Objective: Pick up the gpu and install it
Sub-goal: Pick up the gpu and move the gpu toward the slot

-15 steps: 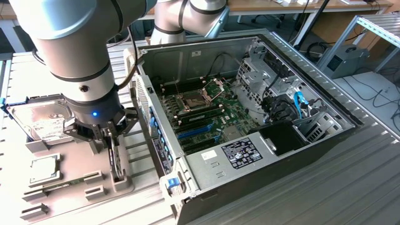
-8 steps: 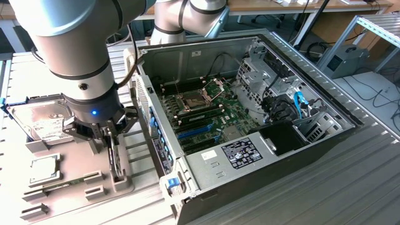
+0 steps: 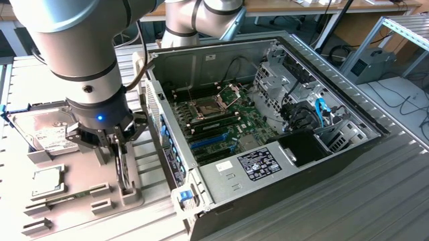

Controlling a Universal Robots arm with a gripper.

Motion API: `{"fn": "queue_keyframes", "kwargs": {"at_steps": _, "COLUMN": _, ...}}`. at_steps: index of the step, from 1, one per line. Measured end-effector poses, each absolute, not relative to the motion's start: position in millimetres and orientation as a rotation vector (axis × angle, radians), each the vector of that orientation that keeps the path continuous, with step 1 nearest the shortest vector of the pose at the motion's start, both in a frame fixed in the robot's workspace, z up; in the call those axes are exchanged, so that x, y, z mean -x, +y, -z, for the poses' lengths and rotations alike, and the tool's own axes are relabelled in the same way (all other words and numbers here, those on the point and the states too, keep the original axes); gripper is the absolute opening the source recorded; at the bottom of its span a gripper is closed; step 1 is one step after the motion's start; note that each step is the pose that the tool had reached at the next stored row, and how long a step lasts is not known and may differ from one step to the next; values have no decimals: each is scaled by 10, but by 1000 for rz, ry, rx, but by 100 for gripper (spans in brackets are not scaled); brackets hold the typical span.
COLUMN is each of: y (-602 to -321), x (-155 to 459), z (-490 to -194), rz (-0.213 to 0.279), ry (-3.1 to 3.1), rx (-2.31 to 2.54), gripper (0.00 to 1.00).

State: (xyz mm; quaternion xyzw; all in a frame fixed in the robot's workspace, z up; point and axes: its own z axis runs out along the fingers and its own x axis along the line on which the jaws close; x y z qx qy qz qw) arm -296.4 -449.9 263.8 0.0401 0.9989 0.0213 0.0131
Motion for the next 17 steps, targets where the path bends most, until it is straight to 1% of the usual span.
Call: {"fn": "queue_keyframes", "kwargs": {"at_steps": 17, "y": -4499, "x": 2964, "z": -2756, "rz": -66, "ry": 3112, "rx": -125, "gripper": 26}}
